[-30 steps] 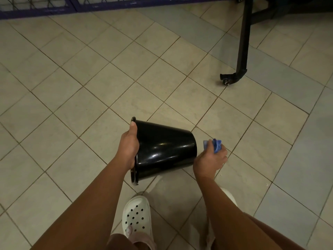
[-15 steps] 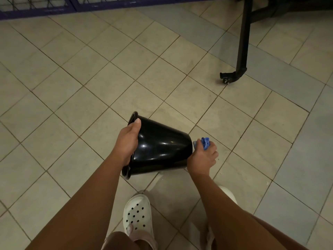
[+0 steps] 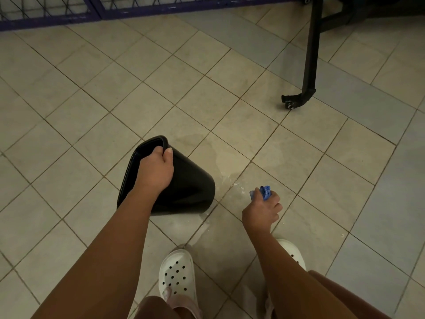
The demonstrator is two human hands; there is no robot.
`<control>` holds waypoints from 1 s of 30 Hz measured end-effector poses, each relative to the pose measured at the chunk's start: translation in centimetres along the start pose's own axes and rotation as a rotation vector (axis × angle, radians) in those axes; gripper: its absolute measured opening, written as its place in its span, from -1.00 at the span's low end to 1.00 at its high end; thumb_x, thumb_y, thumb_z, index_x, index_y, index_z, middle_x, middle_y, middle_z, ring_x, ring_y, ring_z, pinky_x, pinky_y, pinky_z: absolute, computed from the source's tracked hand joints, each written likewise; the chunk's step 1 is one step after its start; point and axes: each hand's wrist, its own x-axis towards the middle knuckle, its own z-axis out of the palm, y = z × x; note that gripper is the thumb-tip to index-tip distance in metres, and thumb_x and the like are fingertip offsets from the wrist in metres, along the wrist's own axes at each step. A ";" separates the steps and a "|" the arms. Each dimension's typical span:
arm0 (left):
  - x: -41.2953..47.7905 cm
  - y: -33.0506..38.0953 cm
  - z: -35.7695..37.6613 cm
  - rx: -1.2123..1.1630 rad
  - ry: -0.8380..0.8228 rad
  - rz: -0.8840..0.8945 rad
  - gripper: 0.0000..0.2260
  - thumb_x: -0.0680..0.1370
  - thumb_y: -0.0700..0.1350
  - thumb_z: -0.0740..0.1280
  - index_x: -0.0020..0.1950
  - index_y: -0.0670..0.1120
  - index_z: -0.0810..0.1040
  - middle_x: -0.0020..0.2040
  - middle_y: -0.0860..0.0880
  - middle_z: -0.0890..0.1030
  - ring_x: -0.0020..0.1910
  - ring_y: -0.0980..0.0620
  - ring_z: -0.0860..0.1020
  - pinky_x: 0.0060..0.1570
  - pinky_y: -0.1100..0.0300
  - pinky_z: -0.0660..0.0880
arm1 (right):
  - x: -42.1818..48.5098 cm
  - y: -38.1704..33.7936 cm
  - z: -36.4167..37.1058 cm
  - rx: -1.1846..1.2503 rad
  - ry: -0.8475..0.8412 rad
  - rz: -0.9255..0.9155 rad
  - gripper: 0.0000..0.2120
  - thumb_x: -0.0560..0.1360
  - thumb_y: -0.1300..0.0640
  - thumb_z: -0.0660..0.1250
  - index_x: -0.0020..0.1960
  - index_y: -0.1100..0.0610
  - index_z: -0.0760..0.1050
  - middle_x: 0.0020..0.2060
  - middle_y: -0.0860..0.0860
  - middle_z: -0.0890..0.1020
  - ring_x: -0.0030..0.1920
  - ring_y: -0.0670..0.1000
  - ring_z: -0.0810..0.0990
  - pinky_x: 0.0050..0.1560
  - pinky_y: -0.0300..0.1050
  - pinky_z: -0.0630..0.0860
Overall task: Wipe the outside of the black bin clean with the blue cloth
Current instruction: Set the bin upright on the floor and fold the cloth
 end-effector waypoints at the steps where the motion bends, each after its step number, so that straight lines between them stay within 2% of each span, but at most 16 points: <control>1: 0.1 0.1 0.0 0.047 0.025 -0.006 -0.67 0.69 0.06 0.03 0.07 -0.16 0.43 -0.12 -0.10 0.46 -0.21 0.02 0.42 -0.11 0.04 0.34 | -0.1 -0.1 0.1 0.005 0.004 -0.007 -0.66 0.53 0.24 0.21 0.29 0.06 0.37 0.31 0.19 0.19 0.18 0.16 0.24 0.17 0.08 0.31; 3: 0.2 0.0 -0.2 0.108 0.090 -0.017 -0.65 0.69 0.06 0.03 0.07 -0.18 0.44 -0.18 -0.09 0.43 -0.28 0.02 0.40 -0.17 0.03 0.35 | -0.2 -0.3 0.3 0.016 0.004 -0.021 -0.64 0.51 0.27 0.22 0.29 0.06 0.38 0.31 0.19 0.20 0.18 0.16 0.24 0.16 0.08 0.31; 7: 0.4 -0.6 -0.9 0.189 0.239 0.002 -0.64 0.69 0.04 0.05 0.09 -0.22 0.47 -0.20 -0.14 0.45 -0.20 -0.10 0.45 -0.20 0.02 0.39 | -0.5 -0.2 0.8 0.011 -0.003 -0.030 -0.63 0.51 0.27 0.23 0.29 0.05 0.38 0.31 0.18 0.20 0.19 0.15 0.24 0.16 0.07 0.31; 10: 0.3 -0.9 -0.4 0.227 0.274 0.026 -0.68 0.68 0.03 0.11 0.06 -0.21 0.47 -0.30 -0.06 0.41 -0.29 -0.06 0.44 -0.28 0.05 0.37 | -0.8 0.0 1.2 0.000 0.002 -0.031 -0.64 0.51 0.26 0.23 0.29 0.05 0.38 0.31 0.19 0.21 0.19 0.15 0.25 0.15 0.06 0.32; 13: -0.3 -0.3 0.5 0.250 0.235 0.098 -0.75 0.66 0.01 0.17 0.01 -0.17 0.45 -0.25 -0.09 0.49 -0.29 -0.06 0.49 -0.32 0.07 0.42 | -1.0 0.1 1.3 0.001 0.006 -0.042 -0.63 0.52 0.26 0.23 0.30 0.05 0.38 0.31 0.19 0.21 0.20 0.15 0.25 0.16 0.06 0.32; 17: -1.3 1.7 2.3 0.273 0.143 0.170 -0.81 0.65 -0.04 0.19 0.08 -0.16 0.45 -0.11 -0.14 0.56 -0.14 -0.13 0.59 -0.17 0.01 0.58 | -1.1 0.2 1.4 0.018 0.012 -0.067 -0.62 0.52 0.25 0.25 0.32 0.05 0.36 0.33 0.19 0.20 0.22 0.15 0.23 0.19 0.06 0.31; 22: -2.1 3.8 4.7 0.225 0.041 0.126 -0.81 0.61 -0.14 0.21 0.18 -0.19 0.36 -0.01 -0.19 0.57 -0.09 -0.19 0.60 -0.23 0.05 0.49 | -0.9 0.2 1.2 0.073 0.025 -0.121 -0.67 0.55 0.17 0.24 0.31 0.07 0.37 0.33 0.20 0.22 0.25 0.17 0.25 0.21 0.12 0.32; 25: -2.4 4.8 6.3 0.246 -0.008 0.109 -0.78 0.60 -0.14 0.21 0.22 -0.17 0.33 0.06 -0.21 0.58 0.00 -0.24 0.60 -0.17 0.02 0.49 | -0.5 0.0 1.2 0.187 0.035 -0.257 -0.72 0.53 0.20 0.30 0.23 0.16 0.47 0.26 0.30 0.32 0.12 0.27 0.35 0.05 0.24 0.44; 30: -2.8 6.0 9.9 0.338 -0.085 0.128 -0.71 0.59 -0.14 0.24 0.28 -0.15 0.30 0.20 -0.21 0.52 0.11 -0.24 0.57 -0.19 0.05 0.36 | 0.9 -0.9 1.7 0.278 -0.020 -0.359 -0.72 0.54 0.17 0.29 0.22 0.21 0.49 0.21 0.32 0.36 0.09 0.31 0.37 0.07 0.18 0.42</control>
